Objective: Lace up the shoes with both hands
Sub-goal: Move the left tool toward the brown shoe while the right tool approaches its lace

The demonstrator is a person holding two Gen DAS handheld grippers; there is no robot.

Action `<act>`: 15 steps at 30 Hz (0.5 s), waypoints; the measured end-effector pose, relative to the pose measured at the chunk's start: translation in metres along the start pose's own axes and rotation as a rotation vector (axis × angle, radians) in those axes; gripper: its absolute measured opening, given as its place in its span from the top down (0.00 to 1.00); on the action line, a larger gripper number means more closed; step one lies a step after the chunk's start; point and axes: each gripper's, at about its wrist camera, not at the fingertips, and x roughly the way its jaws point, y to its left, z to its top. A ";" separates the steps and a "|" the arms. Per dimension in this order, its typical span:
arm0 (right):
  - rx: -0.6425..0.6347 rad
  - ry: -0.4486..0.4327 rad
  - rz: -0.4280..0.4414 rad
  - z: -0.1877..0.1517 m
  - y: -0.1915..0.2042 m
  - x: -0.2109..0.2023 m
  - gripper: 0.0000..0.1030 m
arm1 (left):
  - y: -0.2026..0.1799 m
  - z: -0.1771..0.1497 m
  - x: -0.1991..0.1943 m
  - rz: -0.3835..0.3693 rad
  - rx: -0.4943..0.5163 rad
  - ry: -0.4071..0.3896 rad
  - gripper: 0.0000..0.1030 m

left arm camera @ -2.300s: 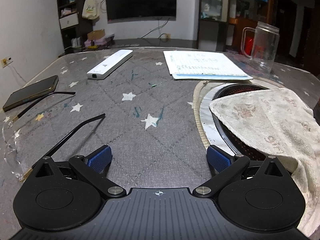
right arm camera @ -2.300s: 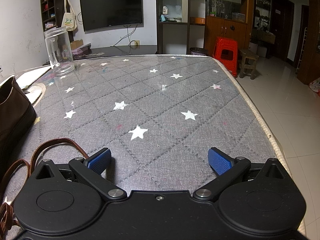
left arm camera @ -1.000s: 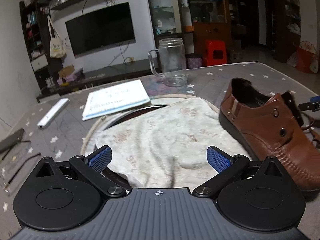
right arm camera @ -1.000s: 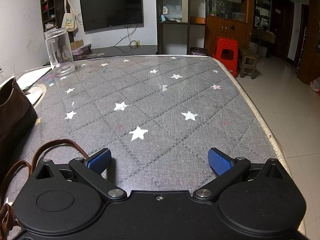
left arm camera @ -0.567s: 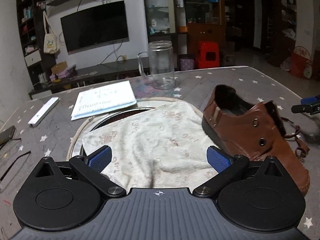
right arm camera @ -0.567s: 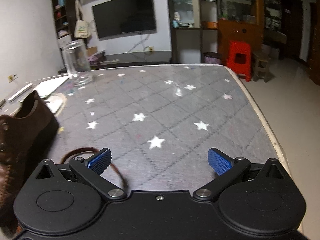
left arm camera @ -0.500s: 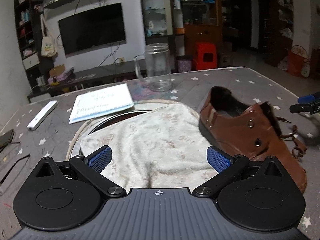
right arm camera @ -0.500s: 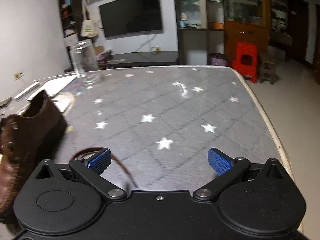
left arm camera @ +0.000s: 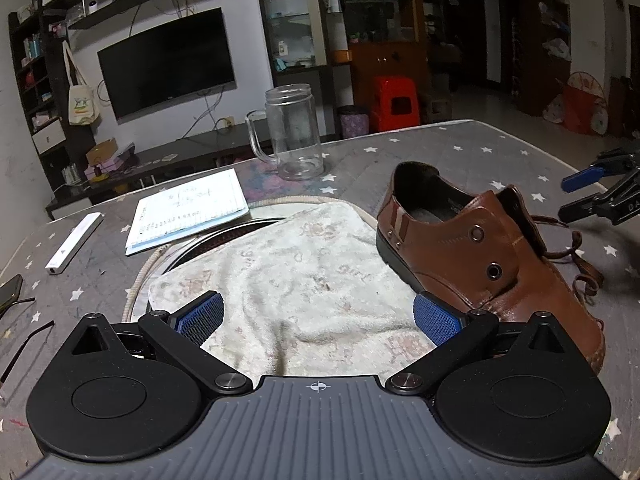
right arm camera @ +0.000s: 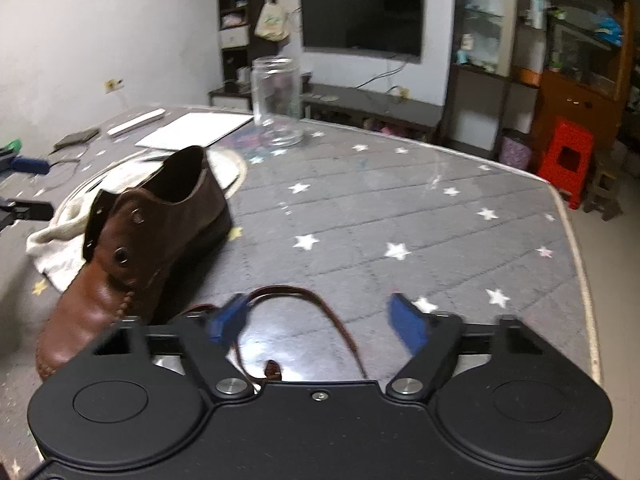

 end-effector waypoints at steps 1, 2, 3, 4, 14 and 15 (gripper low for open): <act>-0.024 0.011 0.023 0.002 0.004 0.002 0.38 | 0.000 0.000 0.000 -0.001 0.001 0.001 0.01; -0.051 0.017 0.040 0.003 0.009 0.004 0.41 | 0.000 -0.001 0.001 -0.001 0.001 0.003 0.01; -0.081 0.030 0.053 0.006 0.013 0.010 0.44 | 0.001 -0.001 0.001 0.000 0.000 0.005 0.01; -0.114 0.045 0.078 0.008 0.018 0.013 0.50 | 0.001 -0.002 0.001 0.001 -0.002 0.007 0.01; -0.282 0.151 0.207 0.024 0.054 0.049 0.74 | 0.008 -0.007 0.004 0.005 -0.020 0.029 0.01; -0.283 0.159 0.214 0.025 0.055 0.052 0.75 | 0.009 -0.008 0.005 0.006 -0.022 0.032 0.01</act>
